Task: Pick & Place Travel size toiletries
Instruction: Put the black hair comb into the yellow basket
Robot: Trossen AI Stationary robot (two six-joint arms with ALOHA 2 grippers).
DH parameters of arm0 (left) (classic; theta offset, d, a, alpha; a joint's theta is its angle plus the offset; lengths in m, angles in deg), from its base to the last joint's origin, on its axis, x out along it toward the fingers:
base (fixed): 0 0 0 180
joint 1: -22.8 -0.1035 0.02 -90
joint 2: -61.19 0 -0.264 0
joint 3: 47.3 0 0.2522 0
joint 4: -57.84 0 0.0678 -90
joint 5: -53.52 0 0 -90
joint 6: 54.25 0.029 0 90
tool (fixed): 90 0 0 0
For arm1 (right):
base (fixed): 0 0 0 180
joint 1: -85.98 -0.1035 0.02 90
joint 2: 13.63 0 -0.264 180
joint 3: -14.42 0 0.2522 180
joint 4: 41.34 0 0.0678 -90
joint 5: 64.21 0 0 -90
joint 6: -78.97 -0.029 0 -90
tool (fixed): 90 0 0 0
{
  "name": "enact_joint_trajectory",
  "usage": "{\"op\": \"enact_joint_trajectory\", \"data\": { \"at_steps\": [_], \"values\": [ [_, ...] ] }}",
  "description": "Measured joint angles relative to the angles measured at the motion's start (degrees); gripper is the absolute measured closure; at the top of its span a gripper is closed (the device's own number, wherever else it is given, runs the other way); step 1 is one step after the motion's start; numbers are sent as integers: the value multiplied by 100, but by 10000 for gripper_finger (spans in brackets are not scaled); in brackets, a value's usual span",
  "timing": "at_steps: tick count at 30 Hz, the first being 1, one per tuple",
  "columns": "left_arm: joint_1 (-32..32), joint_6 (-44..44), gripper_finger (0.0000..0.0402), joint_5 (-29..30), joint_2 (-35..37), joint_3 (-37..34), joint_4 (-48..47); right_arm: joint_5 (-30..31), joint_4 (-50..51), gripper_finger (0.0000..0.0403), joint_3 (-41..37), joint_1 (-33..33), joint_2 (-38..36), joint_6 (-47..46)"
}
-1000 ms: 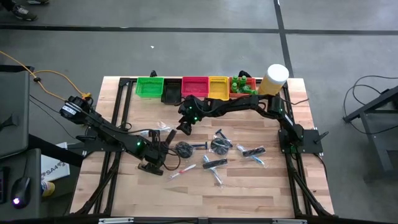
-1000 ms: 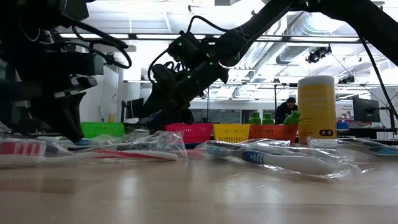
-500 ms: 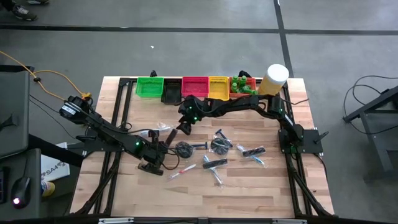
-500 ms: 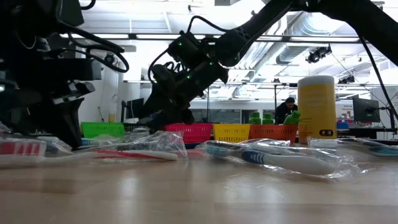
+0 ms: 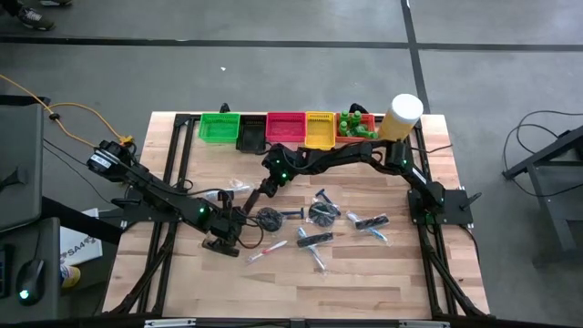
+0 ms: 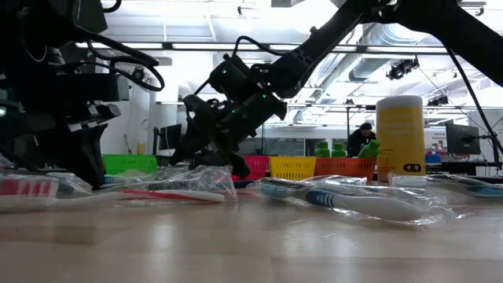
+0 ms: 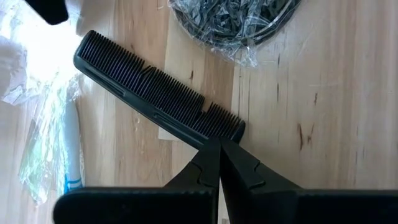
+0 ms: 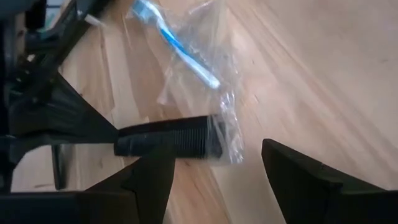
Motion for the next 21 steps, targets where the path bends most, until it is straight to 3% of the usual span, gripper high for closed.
{"op": "enact_joint_trajectory", "data": {
  "at_steps": [10,21],
  "values": [
    [-16,68,401,109,-7,-4,42,169,-17,169,4,-93,40,-60],
    [-348,184,401,-11,-7,-4,68,-71,-419,169,22,-136,294,-318]
  ]
}}
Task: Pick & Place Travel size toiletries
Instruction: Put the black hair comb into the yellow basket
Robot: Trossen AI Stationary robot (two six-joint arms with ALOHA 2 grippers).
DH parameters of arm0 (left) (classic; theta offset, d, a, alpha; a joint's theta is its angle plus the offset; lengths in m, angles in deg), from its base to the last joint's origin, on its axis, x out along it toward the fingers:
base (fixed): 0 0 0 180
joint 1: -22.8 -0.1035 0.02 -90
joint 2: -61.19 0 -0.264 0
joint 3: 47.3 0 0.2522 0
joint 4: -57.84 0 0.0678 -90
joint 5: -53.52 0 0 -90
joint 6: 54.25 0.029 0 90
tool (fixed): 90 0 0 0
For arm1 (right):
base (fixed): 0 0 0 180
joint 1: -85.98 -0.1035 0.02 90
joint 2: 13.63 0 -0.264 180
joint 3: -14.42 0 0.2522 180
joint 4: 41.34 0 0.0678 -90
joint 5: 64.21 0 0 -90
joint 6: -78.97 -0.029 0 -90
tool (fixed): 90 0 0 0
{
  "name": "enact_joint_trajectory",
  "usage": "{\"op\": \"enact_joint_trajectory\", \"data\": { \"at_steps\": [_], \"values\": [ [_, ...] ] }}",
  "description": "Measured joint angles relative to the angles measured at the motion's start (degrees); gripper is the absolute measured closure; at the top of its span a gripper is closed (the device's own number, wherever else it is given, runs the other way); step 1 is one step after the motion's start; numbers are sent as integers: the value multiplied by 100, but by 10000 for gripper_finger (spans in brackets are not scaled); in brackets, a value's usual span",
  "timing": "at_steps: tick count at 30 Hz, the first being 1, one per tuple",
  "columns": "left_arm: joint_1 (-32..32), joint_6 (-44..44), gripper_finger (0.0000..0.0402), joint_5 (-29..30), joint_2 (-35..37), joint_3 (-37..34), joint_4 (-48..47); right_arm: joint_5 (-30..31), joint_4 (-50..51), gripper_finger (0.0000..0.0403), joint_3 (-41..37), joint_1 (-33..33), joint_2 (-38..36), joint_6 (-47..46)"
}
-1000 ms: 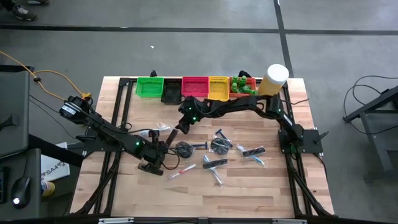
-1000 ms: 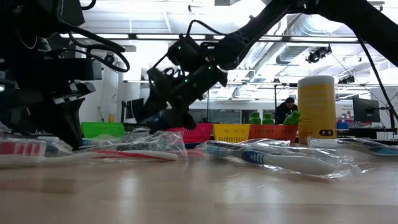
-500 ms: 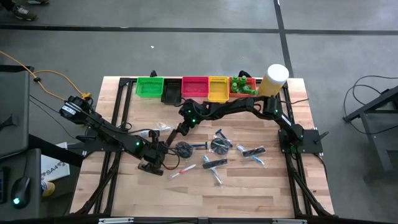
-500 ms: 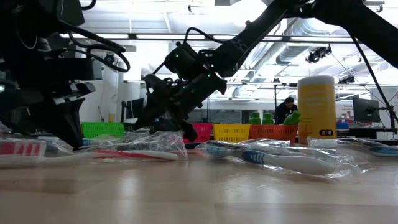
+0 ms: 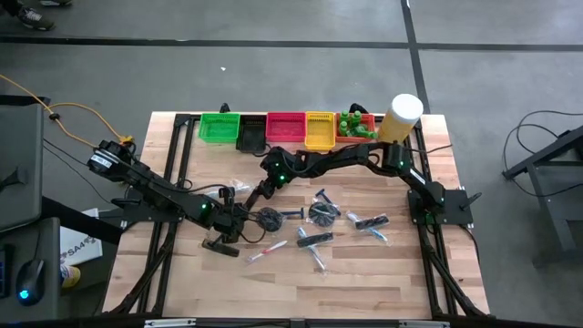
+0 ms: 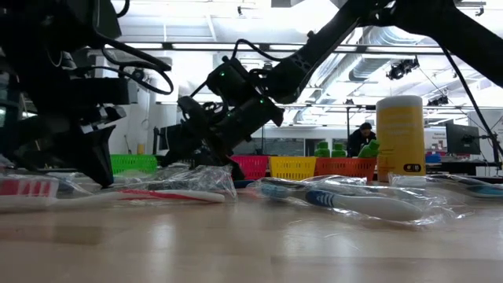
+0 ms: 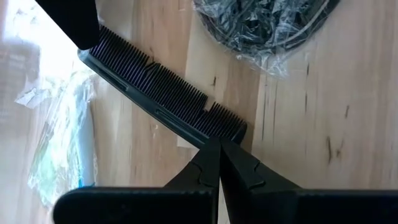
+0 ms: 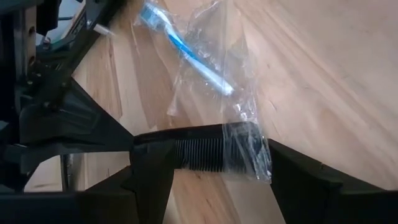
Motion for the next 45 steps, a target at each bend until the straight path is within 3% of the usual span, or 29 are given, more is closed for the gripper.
{"op": "enact_joint_trajectory", "data": {
  "at_steps": [12,23,38,45],
  "values": [
    [4,4,401,-13,2,4,32,-342,-79,169,-9,-251,15,3],
    [15,-15,401,-17,2,4,30,241,-268,176,-13,-230,32,-64],
    [15,-19,401,-27,2,4,31,398,-352,322,-20,-218,39,-48],
    [15,-33,401,-33,2,4,34,389,-399,368,-20,-216,41,-19]
  ]
}}
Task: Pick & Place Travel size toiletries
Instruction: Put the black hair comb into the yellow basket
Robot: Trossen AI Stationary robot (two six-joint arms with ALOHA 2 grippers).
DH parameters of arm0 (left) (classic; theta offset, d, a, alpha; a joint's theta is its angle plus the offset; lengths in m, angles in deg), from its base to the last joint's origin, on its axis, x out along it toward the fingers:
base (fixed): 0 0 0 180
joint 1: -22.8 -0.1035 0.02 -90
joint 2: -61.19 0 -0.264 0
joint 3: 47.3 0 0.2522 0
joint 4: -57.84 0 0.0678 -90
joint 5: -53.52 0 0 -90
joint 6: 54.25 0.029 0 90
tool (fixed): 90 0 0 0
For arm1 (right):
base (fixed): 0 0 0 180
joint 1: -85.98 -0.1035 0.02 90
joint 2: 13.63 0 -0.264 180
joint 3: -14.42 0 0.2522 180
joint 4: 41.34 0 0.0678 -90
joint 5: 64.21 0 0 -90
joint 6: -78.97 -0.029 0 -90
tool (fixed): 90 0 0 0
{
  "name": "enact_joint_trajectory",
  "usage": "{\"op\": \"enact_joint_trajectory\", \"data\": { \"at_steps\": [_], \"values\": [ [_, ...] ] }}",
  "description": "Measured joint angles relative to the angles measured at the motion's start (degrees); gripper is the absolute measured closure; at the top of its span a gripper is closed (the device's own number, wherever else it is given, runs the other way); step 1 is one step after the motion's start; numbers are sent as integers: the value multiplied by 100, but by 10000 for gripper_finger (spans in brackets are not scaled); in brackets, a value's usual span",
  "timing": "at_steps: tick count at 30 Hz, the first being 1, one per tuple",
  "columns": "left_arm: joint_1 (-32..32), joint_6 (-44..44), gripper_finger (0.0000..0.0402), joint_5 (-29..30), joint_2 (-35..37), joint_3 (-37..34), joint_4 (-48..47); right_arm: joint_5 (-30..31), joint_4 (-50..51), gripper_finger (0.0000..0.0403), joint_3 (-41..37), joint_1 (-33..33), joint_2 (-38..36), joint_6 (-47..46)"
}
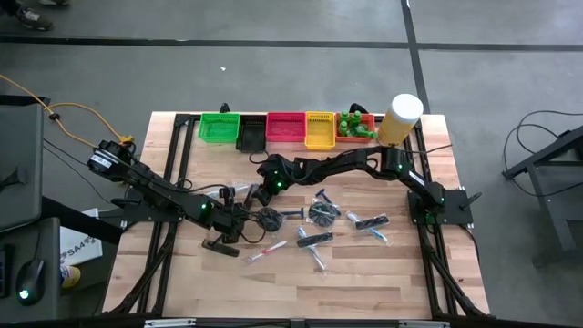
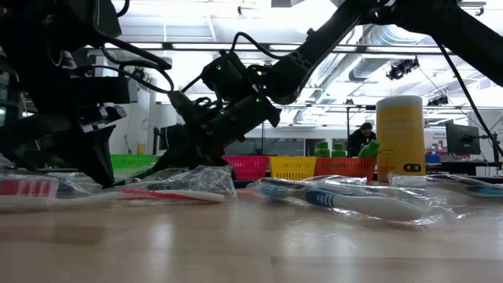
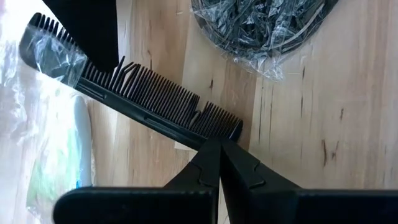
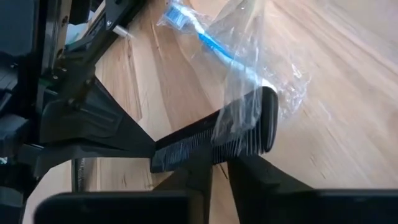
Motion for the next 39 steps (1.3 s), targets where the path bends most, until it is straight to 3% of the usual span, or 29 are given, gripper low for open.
{"op": "enact_joint_trajectory", "data": {
  "at_steps": [6,19,25,39],
  "values": [
    [0,-4,401,0,0,0,-1,-61,7,397,0,-2,0,160],
    [0,-31,401,-54,-2,-2,-2,-123,55,395,2,55,-4,32],
    [0,60,401,-267,2,0,7,-513,236,356,-17,347,-123,257],
    [0,888,401,-641,7,4,33,-461,945,250,-11,439,-258,773]
  ]
}}
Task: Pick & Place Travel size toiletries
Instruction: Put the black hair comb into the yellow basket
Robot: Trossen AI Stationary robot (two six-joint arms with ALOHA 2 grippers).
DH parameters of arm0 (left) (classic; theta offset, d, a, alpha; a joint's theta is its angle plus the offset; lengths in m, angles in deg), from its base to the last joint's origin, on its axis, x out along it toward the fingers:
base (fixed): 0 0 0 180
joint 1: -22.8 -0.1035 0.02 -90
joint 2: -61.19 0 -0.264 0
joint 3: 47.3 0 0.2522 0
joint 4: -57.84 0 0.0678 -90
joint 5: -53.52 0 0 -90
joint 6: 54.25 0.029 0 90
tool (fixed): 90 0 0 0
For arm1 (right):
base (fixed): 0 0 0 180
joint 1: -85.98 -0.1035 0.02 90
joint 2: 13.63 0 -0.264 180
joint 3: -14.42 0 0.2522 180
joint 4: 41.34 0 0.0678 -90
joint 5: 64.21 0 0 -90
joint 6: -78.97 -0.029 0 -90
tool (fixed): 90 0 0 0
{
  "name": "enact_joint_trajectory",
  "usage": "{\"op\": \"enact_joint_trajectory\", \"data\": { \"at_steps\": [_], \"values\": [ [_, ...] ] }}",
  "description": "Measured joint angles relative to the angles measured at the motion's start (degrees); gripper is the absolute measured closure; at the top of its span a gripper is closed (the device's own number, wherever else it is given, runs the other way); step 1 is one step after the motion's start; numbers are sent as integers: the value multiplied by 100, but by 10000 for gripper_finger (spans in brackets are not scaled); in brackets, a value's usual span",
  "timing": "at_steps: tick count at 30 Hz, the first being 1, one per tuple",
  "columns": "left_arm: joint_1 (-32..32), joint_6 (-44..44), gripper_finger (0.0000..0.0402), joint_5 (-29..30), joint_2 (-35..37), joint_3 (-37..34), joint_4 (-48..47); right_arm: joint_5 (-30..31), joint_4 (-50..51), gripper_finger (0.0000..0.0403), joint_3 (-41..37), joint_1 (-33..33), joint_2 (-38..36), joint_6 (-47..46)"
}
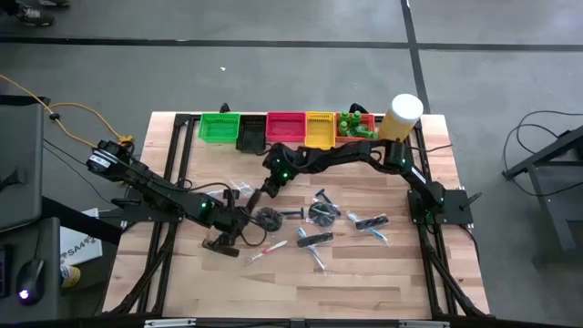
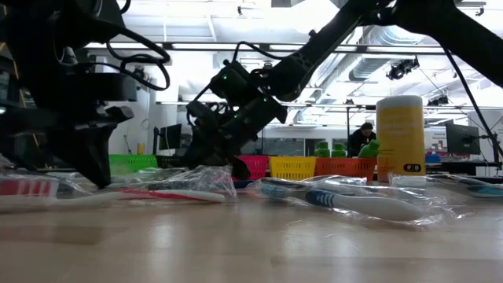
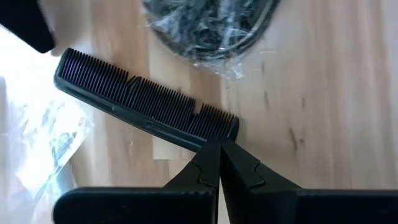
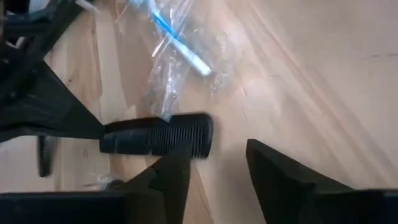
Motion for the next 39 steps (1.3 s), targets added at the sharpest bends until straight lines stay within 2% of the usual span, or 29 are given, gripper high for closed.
{"op": "enact_joint_trajectory", "data": {
  "at_steps": [6,10,15,19,30,39],
  "values": [
    [0,223,402,-238,0,0,-2,-34,-8,218,4,14,-2,-20],
    [0,223,401,-245,-2,0,-4,-437,10,208,7,-13,-2,-90],
    [0,225,401,-244,-2,0,-4,-379,-107,207,7,-123,-2,-158],
    [0,274,401,-247,-4,-4,-7,-68,-139,207,9,-120,-2,-206],
    [2,765,402,-289,-9,-9,261,-187,-205,207,18,-137,80,-288],
    [0,773,401,-283,-9,-11,264,-418,70,207,24,-284,83,-330]
  ]
}}
